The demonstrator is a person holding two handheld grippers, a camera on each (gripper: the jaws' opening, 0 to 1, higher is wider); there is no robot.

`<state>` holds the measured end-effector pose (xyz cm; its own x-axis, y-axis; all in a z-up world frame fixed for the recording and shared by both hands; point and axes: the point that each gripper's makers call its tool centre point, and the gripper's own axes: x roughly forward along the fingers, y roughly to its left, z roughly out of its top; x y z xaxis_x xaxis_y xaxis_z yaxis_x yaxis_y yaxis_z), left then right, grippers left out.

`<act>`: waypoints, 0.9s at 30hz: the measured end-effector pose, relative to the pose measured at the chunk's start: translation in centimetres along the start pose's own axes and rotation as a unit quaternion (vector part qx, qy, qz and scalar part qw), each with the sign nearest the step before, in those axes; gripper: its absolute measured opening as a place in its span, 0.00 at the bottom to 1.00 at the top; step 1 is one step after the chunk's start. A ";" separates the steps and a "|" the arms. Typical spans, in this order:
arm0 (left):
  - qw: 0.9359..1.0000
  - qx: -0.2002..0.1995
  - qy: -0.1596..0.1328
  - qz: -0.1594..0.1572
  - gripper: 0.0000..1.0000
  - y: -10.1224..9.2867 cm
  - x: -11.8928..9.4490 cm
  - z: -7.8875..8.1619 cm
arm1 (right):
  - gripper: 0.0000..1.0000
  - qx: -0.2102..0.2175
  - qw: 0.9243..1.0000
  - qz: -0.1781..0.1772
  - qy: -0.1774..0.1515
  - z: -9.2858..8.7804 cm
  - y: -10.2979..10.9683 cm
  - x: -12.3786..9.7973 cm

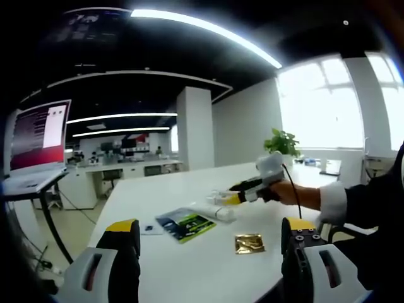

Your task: Arrange the skincare products in the storage area until every visible bottle or jar stands upright without overlapping.

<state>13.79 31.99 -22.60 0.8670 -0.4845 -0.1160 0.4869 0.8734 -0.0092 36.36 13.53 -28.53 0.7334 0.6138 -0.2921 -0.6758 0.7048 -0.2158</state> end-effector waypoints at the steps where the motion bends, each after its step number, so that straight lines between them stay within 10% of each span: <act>1: 1.000 0.000 -0.001 0.000 0.95 0.0 0.0 0.0 | 0.48 0.003 1.000 0.009 -0.001 0.1 1.0 -0.1; 9: 1.000 0.000 -0.002 0.003 0.95 0.3 -0.4 0.1 | 0.59 0.046 0.996 0.049 0.054 -1.8 5.1 1.8; 27: 1.000 -0.003 0.002 0.005 0.95 0.8 -0.2 -0.2 | 0.49 0.082 0.993 0.023 0.083 -4.2 4.2 4.1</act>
<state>13.95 32.79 -22.80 0.8711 -0.4761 -0.1203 0.4780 0.8783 -0.0151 36.23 17.55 -34.51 0.6704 0.5899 -0.4501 -0.6780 0.7335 -0.0483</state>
